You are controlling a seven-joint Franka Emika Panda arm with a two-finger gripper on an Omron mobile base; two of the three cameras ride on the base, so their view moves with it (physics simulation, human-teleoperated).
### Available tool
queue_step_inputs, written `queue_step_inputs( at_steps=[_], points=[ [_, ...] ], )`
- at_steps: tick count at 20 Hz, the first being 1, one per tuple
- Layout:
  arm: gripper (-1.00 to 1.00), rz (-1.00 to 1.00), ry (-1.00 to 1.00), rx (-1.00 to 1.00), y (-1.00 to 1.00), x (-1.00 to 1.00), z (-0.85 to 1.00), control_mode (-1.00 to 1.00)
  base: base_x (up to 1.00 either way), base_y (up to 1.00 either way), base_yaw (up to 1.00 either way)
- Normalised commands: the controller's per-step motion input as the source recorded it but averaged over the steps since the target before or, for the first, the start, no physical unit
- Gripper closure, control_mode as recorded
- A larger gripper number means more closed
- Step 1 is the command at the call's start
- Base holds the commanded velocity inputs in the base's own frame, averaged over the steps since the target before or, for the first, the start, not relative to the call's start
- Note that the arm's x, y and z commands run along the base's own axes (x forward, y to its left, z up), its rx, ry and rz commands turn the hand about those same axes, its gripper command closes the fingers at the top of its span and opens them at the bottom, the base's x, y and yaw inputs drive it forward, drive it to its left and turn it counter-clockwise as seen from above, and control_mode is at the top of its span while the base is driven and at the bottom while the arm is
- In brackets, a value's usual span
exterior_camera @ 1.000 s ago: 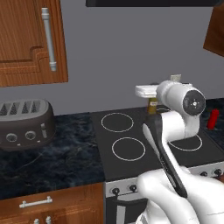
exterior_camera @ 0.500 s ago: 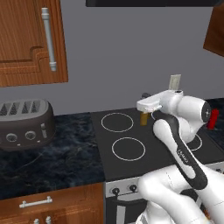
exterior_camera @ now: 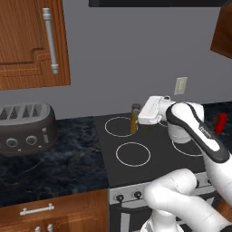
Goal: Collect the turmeric, ketchup, and shaker from the cabinet and place them next to the stove.
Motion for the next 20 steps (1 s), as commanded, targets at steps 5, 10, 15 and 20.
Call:
queue_step_inputs(
  at_steps=[5, 10, 15, 20],
  points=[
    [1.00, 0.42, 0.00, 0.00, 0.38, 0.25, -0.24, -1.00, 0.00, 0.00, 0.00],
    [1.00, 0.30, 0.00, 0.01, 0.34, 0.19, -0.25, -1.00, 0.00, 0.00, 0.00],
    [1.00, 0.27, 0.00, 0.00, 0.40, 0.20, -0.27, -1.00, 0.00, 0.00, 0.00],
    [1.00, 0.21, 0.00, 0.00, 0.41, 0.19, -0.20, -1.00, 0.00, 0.00, 0.00]
  ],
)
